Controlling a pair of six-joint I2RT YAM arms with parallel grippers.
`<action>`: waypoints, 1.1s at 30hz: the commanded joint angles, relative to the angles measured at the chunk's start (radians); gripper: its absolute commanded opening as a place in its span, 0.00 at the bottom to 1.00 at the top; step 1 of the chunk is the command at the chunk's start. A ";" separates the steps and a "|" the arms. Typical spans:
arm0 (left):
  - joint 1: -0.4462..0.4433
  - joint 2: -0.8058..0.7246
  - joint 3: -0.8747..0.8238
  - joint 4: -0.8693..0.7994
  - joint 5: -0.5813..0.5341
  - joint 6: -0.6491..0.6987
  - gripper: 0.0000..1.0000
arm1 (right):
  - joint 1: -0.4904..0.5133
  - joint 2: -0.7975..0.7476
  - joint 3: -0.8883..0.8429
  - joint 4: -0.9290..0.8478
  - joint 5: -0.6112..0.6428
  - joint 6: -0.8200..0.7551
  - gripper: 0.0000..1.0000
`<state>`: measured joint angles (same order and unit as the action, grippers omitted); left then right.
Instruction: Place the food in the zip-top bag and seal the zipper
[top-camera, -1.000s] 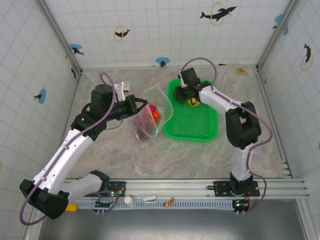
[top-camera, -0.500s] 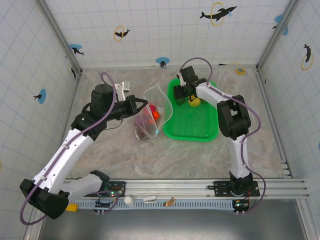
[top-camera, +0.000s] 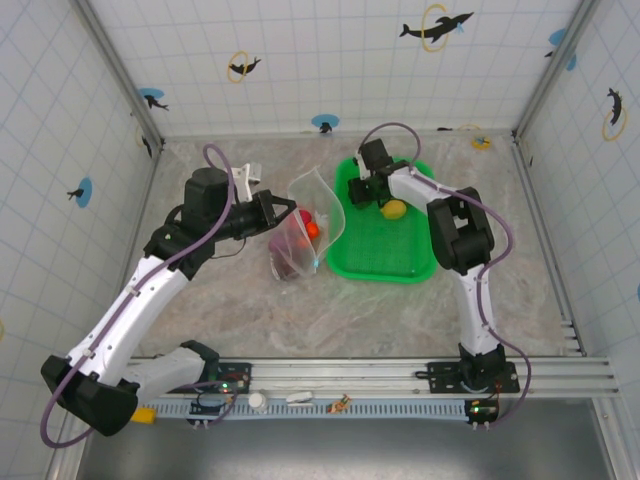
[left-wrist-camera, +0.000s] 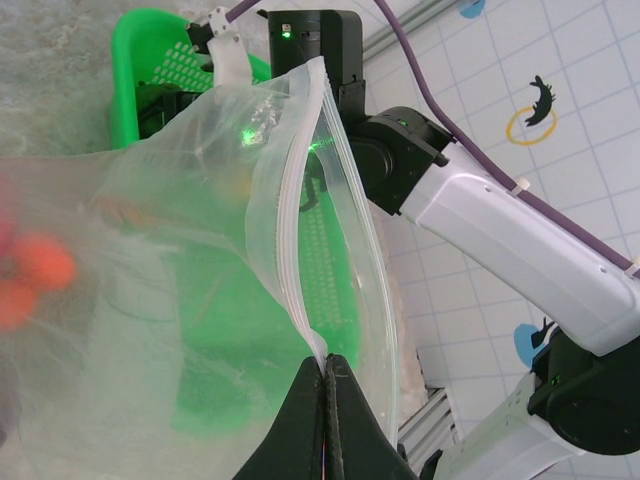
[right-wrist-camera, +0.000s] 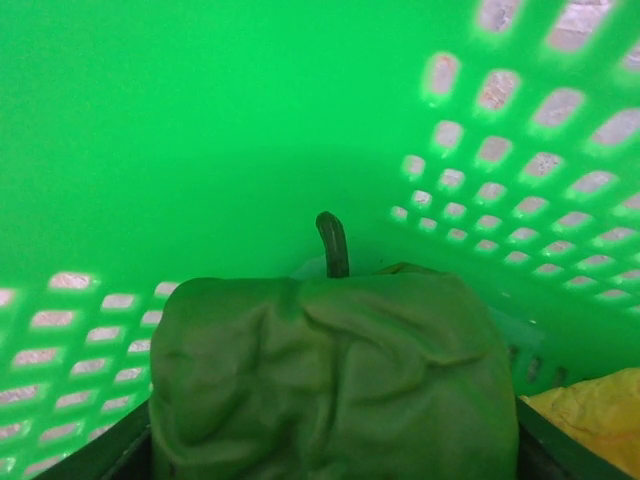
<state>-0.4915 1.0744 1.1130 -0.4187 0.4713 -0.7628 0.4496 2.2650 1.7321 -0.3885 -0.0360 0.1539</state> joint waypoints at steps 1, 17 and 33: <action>0.006 0.002 0.025 -0.006 0.017 0.003 0.00 | -0.005 -0.058 -0.010 0.011 -0.010 0.015 0.56; 0.007 -0.040 0.007 0.000 -0.005 -0.051 0.00 | 0.054 -0.664 -0.418 0.142 0.003 0.074 0.49; 0.007 -0.039 -0.018 0.061 0.009 -0.116 0.00 | 0.381 -1.042 -0.410 0.168 -0.065 0.175 0.44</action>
<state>-0.4915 1.0462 1.1038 -0.3916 0.4671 -0.8600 0.7979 1.1965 1.2808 -0.2436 -0.0708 0.2951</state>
